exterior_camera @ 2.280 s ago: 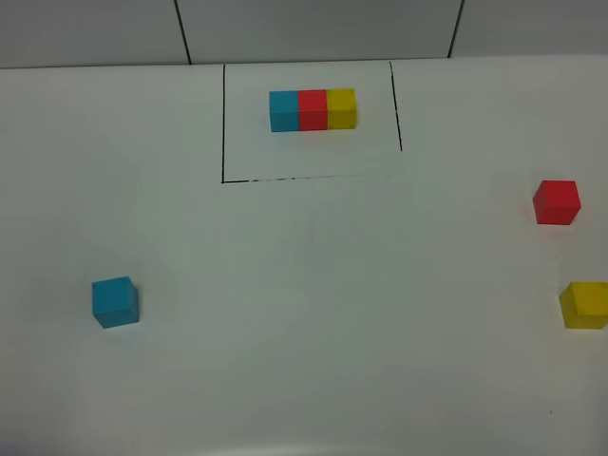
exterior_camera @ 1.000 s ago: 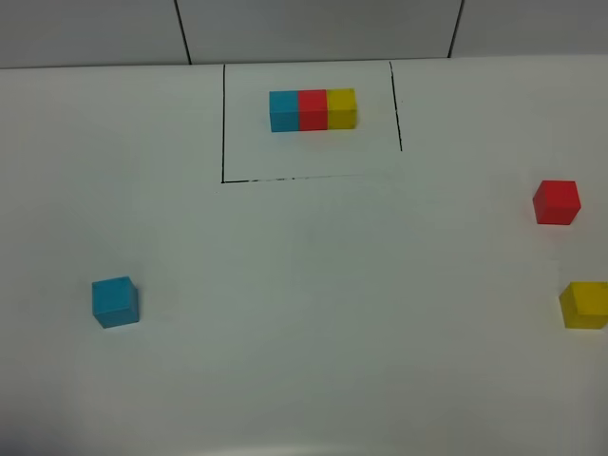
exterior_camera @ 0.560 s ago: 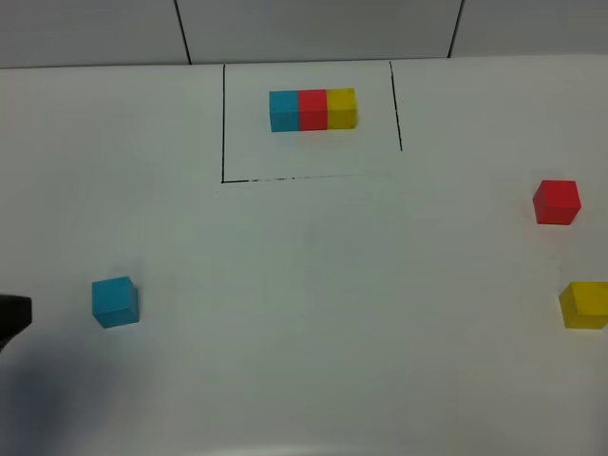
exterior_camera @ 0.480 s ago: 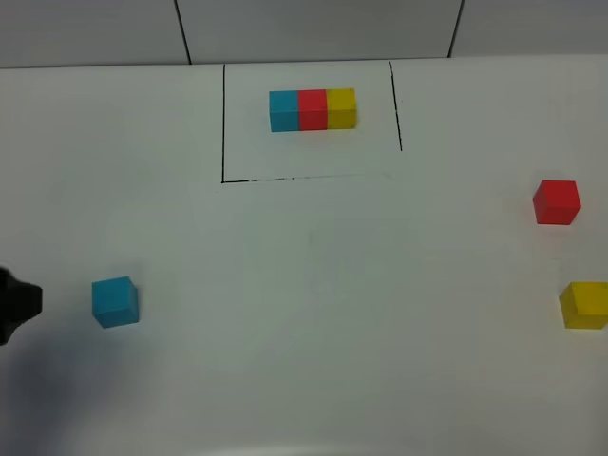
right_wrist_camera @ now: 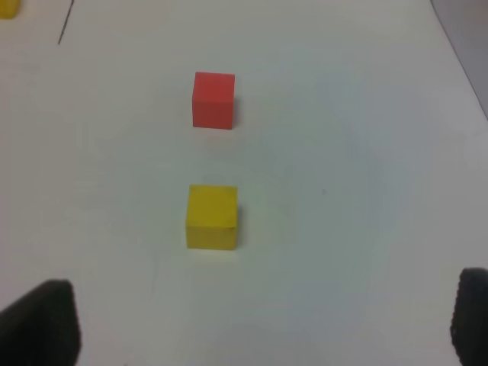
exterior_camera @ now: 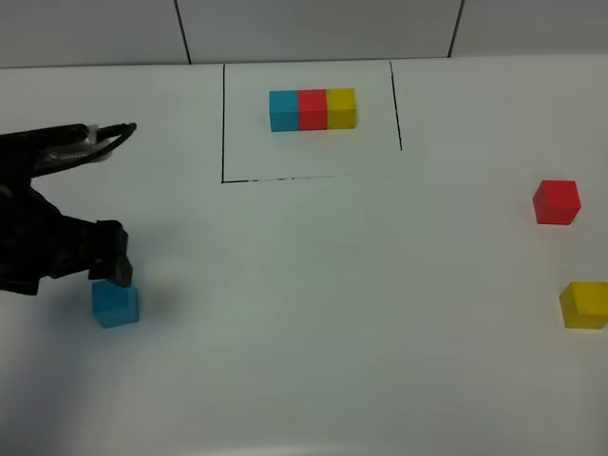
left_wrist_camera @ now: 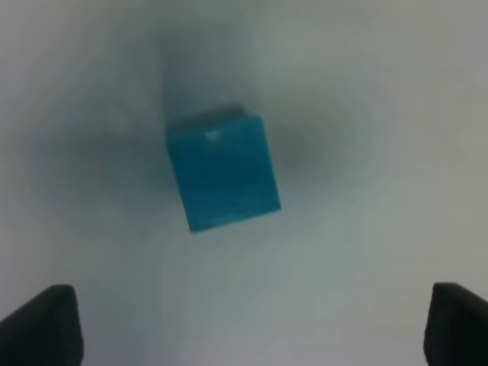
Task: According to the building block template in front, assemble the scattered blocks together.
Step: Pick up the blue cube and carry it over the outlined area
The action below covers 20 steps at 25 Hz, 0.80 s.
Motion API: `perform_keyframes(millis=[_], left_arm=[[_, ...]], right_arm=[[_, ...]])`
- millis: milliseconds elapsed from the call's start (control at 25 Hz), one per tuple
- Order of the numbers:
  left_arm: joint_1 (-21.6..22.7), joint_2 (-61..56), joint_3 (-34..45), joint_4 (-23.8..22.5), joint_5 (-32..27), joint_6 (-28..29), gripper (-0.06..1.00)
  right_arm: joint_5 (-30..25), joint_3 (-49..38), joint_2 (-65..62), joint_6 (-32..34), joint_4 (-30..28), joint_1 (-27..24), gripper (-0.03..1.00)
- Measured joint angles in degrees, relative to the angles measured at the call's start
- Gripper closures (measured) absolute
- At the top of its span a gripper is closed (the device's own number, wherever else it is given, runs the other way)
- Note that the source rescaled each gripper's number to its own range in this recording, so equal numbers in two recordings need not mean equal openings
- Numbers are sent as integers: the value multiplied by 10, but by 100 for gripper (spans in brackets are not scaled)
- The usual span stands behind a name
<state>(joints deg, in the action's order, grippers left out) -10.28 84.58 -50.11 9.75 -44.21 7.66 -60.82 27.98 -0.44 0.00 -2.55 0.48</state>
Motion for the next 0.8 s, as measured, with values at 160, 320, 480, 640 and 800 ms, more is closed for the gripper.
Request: perform_keyframes(millis=[160,320,480,640,800], left_arm=[[-24,56,-1,-33,13,62,-4],[-39,93,-1,-33,45,82,-4],[-40,116,-1,-33,59,94,-4],[-40,131,-1,-39,73,95,-4],[-40,147,-1,-49,83,96,-4]], right_arm=[[0,0,0,0,0,0,-3],[0,0,0,0,0,0,-3],[0,0,0,0,0,0,-3],[0,0,0,0,0,0,-3],[0,0,0,0,0,0,-1]])
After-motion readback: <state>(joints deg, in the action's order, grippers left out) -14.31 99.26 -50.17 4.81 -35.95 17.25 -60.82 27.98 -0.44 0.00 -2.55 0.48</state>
